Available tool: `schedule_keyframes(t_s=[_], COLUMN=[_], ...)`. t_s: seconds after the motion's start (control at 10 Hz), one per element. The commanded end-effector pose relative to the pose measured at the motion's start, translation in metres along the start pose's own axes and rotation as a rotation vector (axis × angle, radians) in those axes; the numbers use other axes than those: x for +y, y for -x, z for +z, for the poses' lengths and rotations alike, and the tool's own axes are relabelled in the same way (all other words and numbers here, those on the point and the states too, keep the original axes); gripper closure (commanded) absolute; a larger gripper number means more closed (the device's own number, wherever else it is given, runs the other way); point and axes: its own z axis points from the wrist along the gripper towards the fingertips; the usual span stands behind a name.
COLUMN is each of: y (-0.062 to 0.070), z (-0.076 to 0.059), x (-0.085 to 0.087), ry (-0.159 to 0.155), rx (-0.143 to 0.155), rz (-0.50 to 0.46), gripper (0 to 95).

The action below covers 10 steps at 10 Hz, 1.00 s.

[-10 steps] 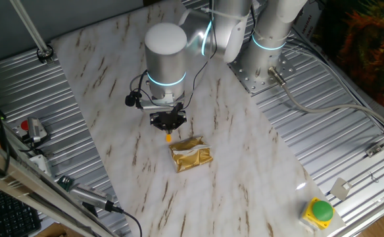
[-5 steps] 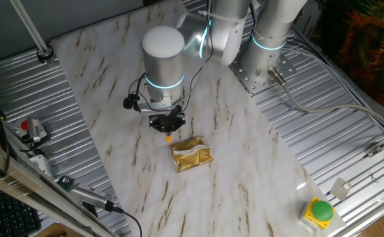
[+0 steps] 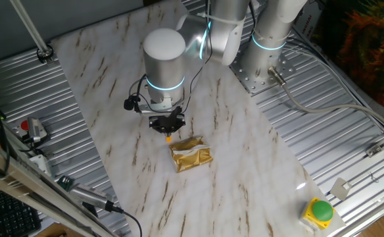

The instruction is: Remove the bubble ring from the ball

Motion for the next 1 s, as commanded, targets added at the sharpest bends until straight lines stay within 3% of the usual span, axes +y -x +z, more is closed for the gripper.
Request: schedule_keyframes(t_s=[0.1,1.0], y=[-0.0004,-0.0005], z=[0.001,0.0009], x=[-0.0012,-0.0011], ry=[-0.003,-0.009], rx=[-0.003,0.001], rz=[-0.002,0.007], gripper=[95.0,95.0])
